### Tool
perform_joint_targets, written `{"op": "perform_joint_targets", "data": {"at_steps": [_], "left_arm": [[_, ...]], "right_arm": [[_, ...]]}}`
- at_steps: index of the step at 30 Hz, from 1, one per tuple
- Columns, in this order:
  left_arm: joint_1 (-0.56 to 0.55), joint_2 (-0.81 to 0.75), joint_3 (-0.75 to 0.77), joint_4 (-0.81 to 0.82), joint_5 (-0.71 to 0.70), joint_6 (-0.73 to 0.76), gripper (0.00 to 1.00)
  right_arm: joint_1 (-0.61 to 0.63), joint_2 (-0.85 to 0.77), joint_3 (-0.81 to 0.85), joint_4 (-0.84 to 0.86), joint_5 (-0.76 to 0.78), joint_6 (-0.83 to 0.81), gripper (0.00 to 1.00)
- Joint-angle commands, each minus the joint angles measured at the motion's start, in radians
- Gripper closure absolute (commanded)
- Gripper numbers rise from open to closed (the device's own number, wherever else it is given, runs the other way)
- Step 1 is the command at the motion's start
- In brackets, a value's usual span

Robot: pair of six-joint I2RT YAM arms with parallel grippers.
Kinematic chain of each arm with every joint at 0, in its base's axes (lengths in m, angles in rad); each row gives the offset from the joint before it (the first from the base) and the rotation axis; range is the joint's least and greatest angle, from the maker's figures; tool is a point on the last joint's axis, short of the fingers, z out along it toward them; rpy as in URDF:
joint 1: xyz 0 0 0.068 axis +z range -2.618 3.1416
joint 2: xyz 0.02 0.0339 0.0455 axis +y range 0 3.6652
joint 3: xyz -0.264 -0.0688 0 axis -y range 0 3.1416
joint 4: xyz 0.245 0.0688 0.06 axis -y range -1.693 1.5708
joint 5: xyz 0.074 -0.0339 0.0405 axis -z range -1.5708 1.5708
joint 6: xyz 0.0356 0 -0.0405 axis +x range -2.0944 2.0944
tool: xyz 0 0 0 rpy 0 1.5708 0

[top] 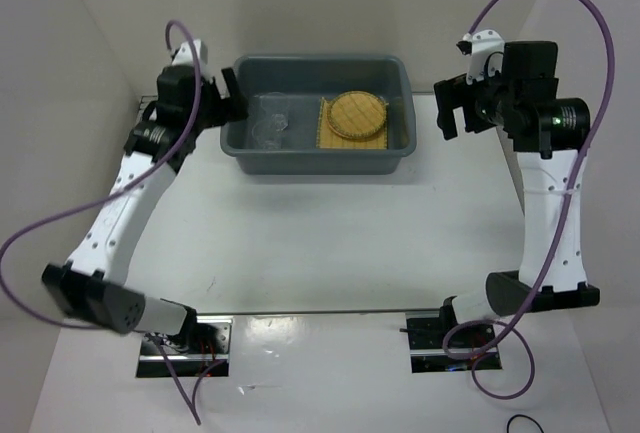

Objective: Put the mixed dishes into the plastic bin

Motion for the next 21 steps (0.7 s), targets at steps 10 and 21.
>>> {"op": "perform_joint_targets", "data": {"at_steps": [10, 21], "left_arm": [[0.021, -0.342, -0.431, 0.026, -0.086, -0.07, 0.0], [0.032, -0.789, -0.709, 0.015, -0.119, -0.124, 0.0]], "right_arm": [[0.025, -0.493, -0.44, 0.051, -0.167, -0.01, 0.02], [0.025, -0.819, -0.804, 0.199, -0.098, 0.05, 0.02]]}}
